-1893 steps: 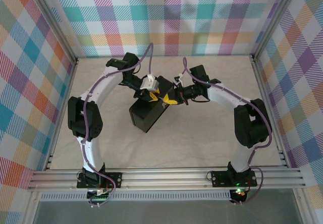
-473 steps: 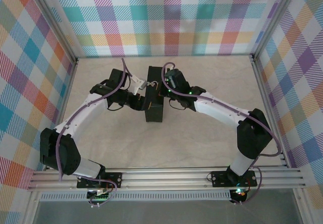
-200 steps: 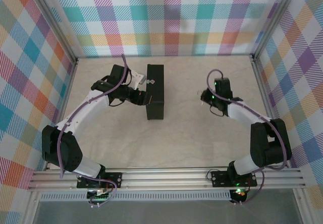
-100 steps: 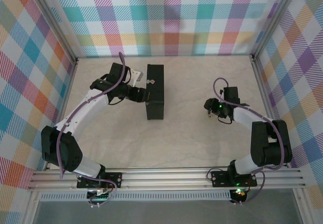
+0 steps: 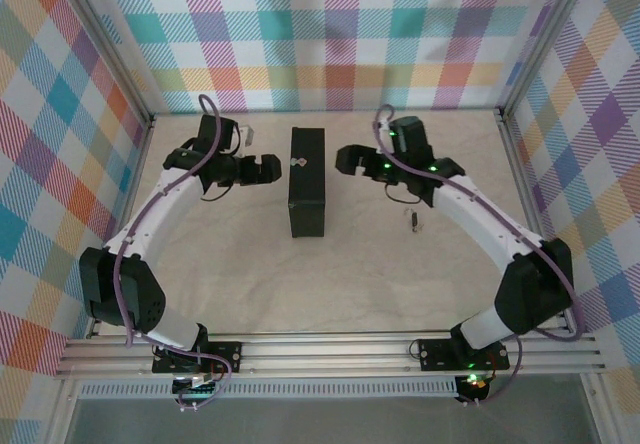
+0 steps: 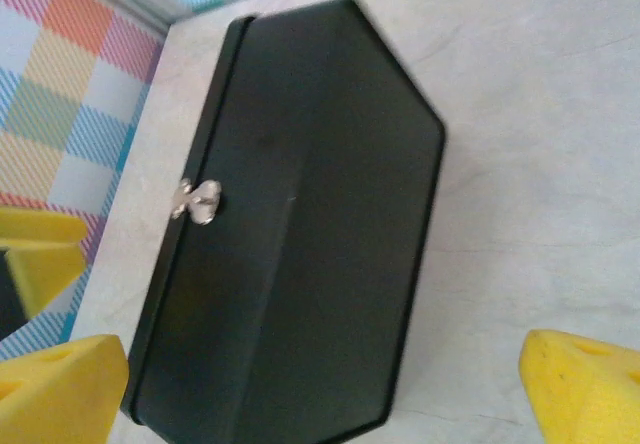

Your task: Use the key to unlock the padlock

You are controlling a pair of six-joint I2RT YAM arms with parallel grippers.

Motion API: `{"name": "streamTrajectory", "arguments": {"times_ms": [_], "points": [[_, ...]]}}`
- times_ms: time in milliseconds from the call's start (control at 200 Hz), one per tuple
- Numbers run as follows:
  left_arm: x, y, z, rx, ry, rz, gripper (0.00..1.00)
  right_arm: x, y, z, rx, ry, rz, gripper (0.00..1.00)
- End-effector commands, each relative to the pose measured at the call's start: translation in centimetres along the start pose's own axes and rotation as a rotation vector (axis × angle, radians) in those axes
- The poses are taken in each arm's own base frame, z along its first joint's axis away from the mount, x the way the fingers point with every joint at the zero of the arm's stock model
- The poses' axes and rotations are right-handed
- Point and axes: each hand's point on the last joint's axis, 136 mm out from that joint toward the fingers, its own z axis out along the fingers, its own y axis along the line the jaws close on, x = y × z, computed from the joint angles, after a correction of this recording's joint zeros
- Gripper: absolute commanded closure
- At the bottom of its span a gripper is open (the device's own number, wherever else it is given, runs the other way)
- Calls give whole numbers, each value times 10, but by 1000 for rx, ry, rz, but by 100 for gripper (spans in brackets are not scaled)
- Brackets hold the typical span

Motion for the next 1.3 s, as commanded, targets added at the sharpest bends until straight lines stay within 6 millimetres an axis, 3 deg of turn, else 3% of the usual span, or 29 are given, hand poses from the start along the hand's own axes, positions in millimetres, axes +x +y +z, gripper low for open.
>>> {"name": "streamTrajectory", "arguments": {"times_ms": [0, 265, 770, 985, 1120, 1300], "points": [[-6, 24, -4, -89, -31, -86, 0, 15, 9, 20, 77, 63, -14, 0], [-3, 62, -4, -239, -39, -148, 0, 29, 32, 58, 169, 117, -75, 0], [12, 76, 13, -258, -20, -177, 0, 40, 62, 81, 127, 141, -104, 0], [15, 78, 13, -259, -19, -183, 0, 46, 65, 93, 143, 179, -118, 0], [15, 80, 11, -259, -20, -187, 0, 53, 55, 100, 189, 211, -116, 0], [15, 82, 5, -261, -26, -184, 0, 61, 43, 104, 232, 230, -110, 10]]}}
